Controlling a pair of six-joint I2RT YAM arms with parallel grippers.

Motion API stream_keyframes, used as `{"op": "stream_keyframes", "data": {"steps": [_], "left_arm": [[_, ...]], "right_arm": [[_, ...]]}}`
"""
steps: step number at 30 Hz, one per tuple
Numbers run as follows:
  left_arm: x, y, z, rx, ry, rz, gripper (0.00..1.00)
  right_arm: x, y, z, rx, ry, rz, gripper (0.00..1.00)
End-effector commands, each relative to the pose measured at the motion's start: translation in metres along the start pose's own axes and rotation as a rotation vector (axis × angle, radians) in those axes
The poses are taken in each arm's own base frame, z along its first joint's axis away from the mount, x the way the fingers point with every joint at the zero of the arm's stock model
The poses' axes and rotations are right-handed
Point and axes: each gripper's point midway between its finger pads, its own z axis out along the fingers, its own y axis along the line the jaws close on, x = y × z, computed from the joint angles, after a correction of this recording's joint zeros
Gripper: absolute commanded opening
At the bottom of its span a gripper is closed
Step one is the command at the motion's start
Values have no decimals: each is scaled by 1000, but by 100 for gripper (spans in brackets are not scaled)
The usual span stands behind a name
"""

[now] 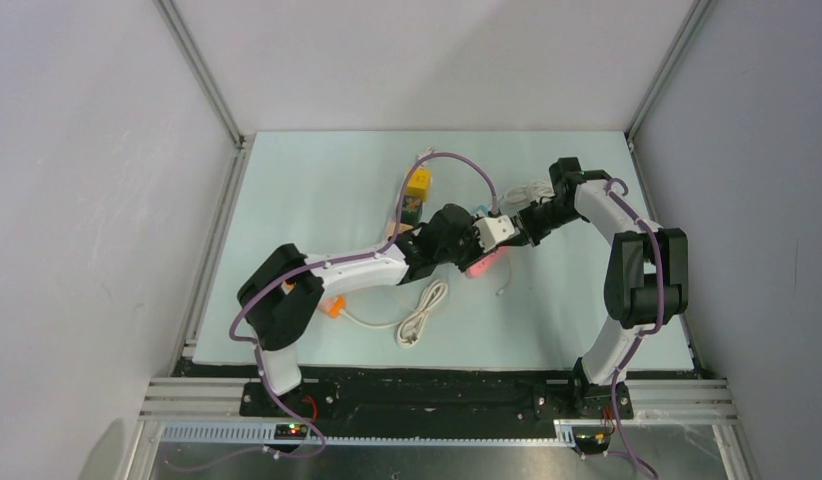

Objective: Insert the plug
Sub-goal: Adjust the plug.

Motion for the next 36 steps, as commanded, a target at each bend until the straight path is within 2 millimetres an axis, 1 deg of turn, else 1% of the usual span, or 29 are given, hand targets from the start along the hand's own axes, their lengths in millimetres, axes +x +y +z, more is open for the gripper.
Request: {"op": "stream_keyframes", "data": {"steps": [1,2,3,4,5,10,11,12,13,14,15,17,19,21,22,23,24,25,26,27,28,29,30,31,32,33,34,35,36], "left_arm": [[-38,12,-9,-43,-92,-2,29],[-38,13,-8,-47,-91,1,25],[-36,14,-7,-51,-85,4,15],[-35,13,-6,-49,-81,6,7],[-33,14,-5,-53,-77,6,2],[-31,18,-6,-80,-66,1,0],[-31,19,-6,-82,-67,-8,0],[-32,20,-7,-82,-70,-13,0],[-31,21,-7,-81,-70,-24,0],[-31,22,-8,-79,-72,-28,0],[-31,22,-9,-77,-73,-38,0],[-30,24,-13,-73,-78,-53,0],[-29,27,-18,-72,-84,-79,0],[-33,34,-27,-71,-102,-116,0],[-34,32,-30,-57,-110,-138,0],[-38,36,-39,-61,-124,-150,0],[-44,35,-44,-45,-141,-174,0],[-55,37,-56,-25,-164,-186,0],[-62,37,-64,-13,-179,-217,0],[-74,39,-79,12,-202,-231,0],[-74,35,-86,38,-184,-263,0],[-88,36,-102,64,-218,-269,0],[-87,35,-109,80,-202,-301,0],[-98,30,-123,123,-231,-307,0],[-102,27,-137,146,-238,-335,0],[-105,18,-145,199,-243,-369,0],[-109,15,-161,218,-254,-384,0],[-112,6,-170,272,-259,-419,0],[-116,-3,-185,317,-276,-432,0]], "right_arm": [[8,5,-9,-19,0,-27,0],[8,5,-8,-19,1,-27,0],[8,5,-8,-17,1,-33,0],[8,5,-8,-19,-3,-37,0],[9,5,-8,-18,-7,-42,7],[10,11,-14,-42,-32,-66,33],[10,12,-15,-50,-36,-70,42],[10,13,-16,-55,-39,-75,47],[9,14,-18,-60,-46,-78,58],[10,15,-21,-68,-54,-93,63],[8,16,-23,-76,-65,-102,71],[9,18,-32,-96,-91,-139,81],[10,17,-42,-111,-126,-189,86],[10,12,-52,-107,-176,-275,88],[12,11,-59,-115,-204,-308,87],[10,7,-57,-122,-215,-362,87],[13,16,-64,-176,-240,-437,84],[19,10,-63,-191,-246,-523,83],[16,10,-60,-208,-275,-599,81],[24,12,-64,-220,-321,-728,82],[25,14,-62,-244,-345,-806,84],[43,18,-68,-294,-351,-933,84],[46,21,-66,-340,-369,-1011,85],[65,24,-72,-411,-352,-1078,85],[69,29,-71,-472,-365,-1123,85],[86,31,-78,-538,-343,-1175,85],[97,37,-85,-610,-353,-1228,85],[112,42,-90,-674,-332,-1297,85],[124,41,-95,-709,-332,-1343,86]]}}
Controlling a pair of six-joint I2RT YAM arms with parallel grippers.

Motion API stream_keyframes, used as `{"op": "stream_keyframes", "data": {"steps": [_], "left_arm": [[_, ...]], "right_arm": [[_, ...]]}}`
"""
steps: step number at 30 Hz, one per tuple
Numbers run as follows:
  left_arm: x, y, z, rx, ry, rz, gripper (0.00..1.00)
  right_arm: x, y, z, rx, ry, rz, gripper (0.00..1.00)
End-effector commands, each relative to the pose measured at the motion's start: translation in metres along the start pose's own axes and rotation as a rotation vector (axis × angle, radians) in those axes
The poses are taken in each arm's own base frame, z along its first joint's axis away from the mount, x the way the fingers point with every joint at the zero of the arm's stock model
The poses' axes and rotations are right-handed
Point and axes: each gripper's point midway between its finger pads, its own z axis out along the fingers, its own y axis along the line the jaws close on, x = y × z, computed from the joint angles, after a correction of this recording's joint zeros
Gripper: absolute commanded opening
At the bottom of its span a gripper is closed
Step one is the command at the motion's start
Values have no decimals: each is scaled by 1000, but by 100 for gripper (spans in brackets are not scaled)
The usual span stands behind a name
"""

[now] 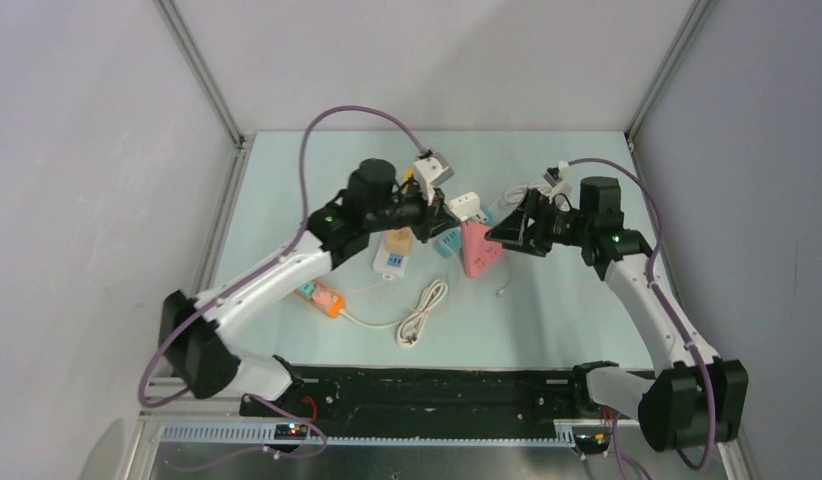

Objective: Insert the plug
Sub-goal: Adjust the plug.

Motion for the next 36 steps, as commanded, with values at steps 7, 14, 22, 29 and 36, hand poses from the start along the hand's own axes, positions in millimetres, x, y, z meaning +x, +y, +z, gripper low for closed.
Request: {"op": "stream_keyframes", "data": {"steps": [7,14,22,29,36], "left_arm": [[-32,-104,-96,388,-34,-328,0],[-27,-118,-122,406,-54,-356,0],[-34,-129,-137,443,-79,-338,0],[-34,-134,-142,468,-75,-345,0],[-36,-130,-143,432,-103,-315,20]], "right_arm": [[12,134,-32,-469,-178,-641,90],[39,172,-48,-618,-151,-710,88],[53,178,-38,-664,-76,-684,73],[57,188,-31,-706,-48,-681,56],[63,201,-32,-780,1,-659,0]]}}
